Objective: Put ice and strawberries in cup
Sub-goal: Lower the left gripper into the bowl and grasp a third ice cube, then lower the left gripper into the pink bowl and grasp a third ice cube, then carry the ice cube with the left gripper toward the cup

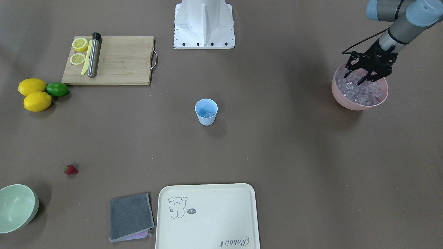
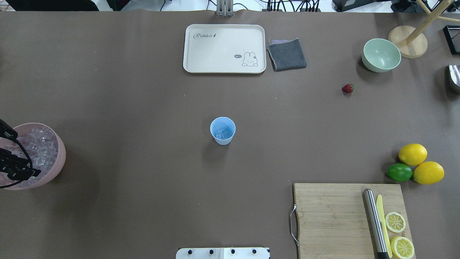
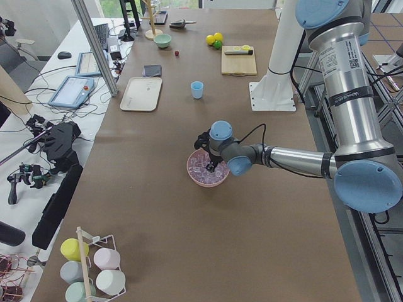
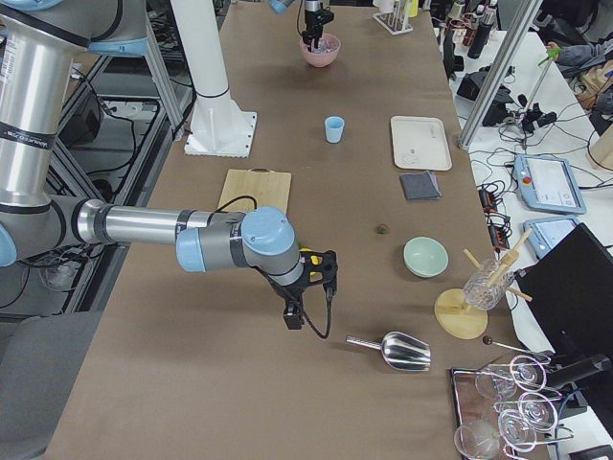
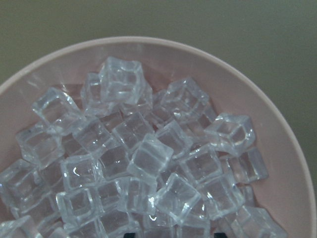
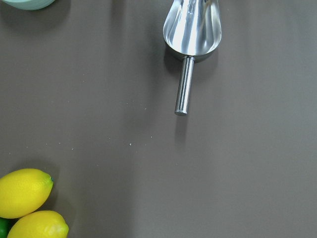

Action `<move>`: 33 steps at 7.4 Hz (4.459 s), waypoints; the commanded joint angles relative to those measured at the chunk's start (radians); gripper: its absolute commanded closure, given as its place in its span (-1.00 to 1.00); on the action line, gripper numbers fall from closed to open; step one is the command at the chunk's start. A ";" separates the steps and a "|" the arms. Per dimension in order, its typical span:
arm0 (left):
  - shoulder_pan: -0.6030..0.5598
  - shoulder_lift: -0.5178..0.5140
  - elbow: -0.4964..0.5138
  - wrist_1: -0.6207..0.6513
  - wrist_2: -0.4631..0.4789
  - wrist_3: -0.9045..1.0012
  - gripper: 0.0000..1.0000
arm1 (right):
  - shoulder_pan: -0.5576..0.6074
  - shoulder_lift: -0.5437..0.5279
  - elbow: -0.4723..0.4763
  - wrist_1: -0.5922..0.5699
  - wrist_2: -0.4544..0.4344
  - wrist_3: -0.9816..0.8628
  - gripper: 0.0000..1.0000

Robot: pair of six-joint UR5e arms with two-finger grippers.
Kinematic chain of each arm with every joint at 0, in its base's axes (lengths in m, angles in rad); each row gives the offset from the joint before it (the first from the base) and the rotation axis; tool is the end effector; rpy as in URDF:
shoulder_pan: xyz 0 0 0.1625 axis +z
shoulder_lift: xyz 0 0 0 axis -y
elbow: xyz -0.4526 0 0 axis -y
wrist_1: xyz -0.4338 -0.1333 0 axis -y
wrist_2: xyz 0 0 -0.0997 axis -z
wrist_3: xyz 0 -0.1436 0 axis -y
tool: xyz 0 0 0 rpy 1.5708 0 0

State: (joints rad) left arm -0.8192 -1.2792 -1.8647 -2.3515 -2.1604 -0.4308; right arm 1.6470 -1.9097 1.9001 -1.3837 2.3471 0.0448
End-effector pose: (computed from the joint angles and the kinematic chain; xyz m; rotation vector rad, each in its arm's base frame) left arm 0.2740 -0.3715 0.6093 0.3226 0.8966 0.5271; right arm 0.0630 -0.3959 0.6768 0.1806 -0.7714 0.0457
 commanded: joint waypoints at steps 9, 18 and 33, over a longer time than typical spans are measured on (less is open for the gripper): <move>-0.031 -0.058 0.038 -0.002 -0.039 0.017 0.37 | -0.009 0.004 -0.001 0.002 0.001 0.001 -1.00; -0.222 -0.144 0.032 -0.014 -0.255 0.015 1.00 | -0.009 0.004 -0.001 0.002 0.003 0.001 -1.00; 0.346 -0.873 0.123 0.228 0.508 -0.921 1.00 | -0.015 0.004 -0.001 -0.002 0.009 0.004 -1.00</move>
State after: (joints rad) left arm -0.5001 -2.1238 -1.7708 -2.1252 -1.7068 -1.3509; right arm 1.6337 -1.9052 1.8991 -1.3849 2.3561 0.0491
